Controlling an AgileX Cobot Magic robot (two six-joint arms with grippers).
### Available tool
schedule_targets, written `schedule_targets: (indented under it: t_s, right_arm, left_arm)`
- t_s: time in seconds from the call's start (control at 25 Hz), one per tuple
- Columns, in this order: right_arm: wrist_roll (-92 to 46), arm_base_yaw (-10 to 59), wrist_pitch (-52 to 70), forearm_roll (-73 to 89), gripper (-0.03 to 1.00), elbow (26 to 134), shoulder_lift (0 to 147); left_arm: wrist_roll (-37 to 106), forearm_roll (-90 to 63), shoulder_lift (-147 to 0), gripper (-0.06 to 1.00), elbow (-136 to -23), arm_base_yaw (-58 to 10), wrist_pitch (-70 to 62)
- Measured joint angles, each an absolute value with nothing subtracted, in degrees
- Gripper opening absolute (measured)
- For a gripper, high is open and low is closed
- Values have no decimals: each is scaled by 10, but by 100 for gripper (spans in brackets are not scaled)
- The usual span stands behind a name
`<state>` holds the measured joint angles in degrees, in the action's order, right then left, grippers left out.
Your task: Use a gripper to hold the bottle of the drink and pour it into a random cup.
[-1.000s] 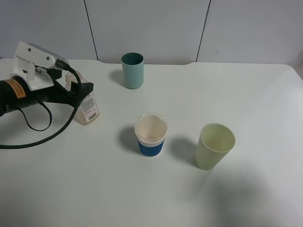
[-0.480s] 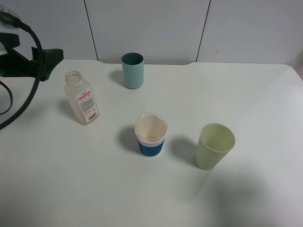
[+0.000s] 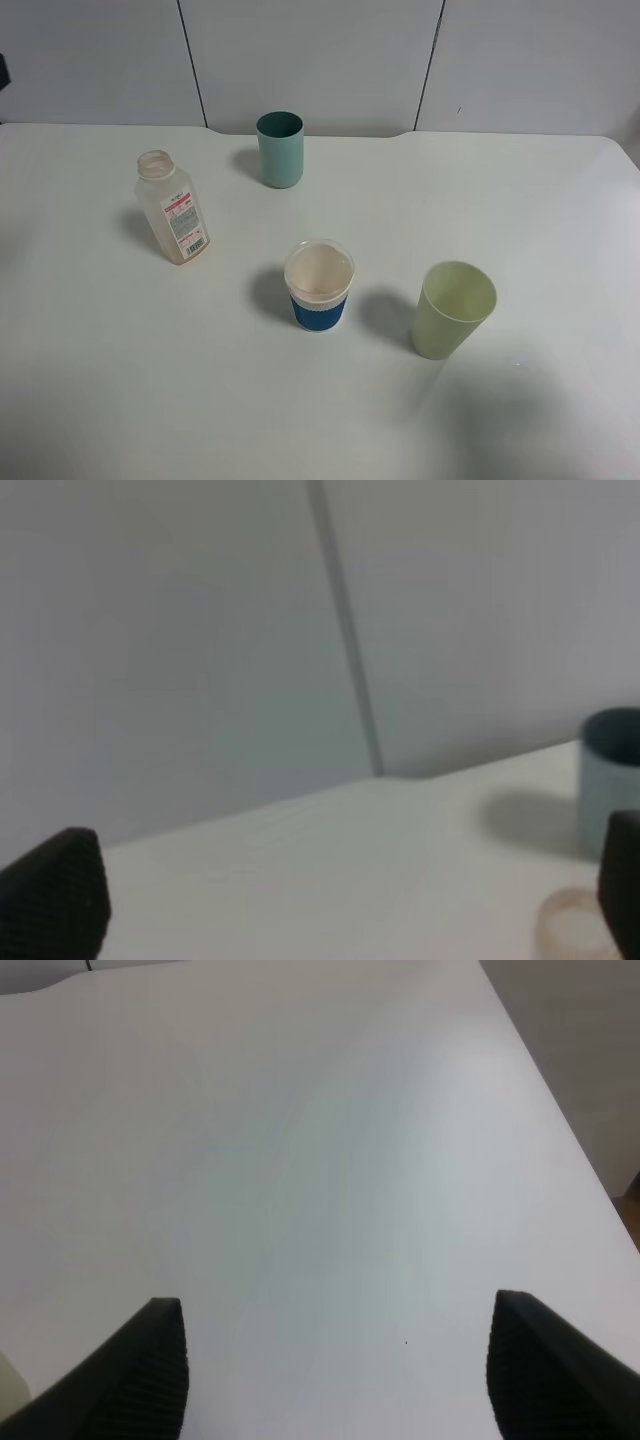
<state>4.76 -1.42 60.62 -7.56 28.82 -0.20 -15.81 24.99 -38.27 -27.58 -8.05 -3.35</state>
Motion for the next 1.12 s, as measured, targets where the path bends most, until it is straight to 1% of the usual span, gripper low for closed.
schedule_targets:
  t_s: [0.2,0.36,0.4,0.52,0.8,1.12]
  right_arm:
    - [48,-14,606,-76,63,288,-2]
    - [48,-14,606,-76,63,288,-2]
    - [48,-14,606,-76,63,288,-2]
    - [48,-14,606,-76,63,288,-2]
    - [48,-14,606,-76,63,288,-2]
    - [48,-14,606,-76,63,288,-2]
  left_arm:
    - [-160,249,-323,99,-331,-81,-199]
    - [-157,235,-284,99,-377,-81,-298]
    - [-157,235,-284,99,-377,-81,-298]
    - [-140,206,-259,99,-400,-81,-360]
    - [-54,130,-188,99,-414,-81,-488]
    - [-51,105,-127,99,-414,-81,-574]
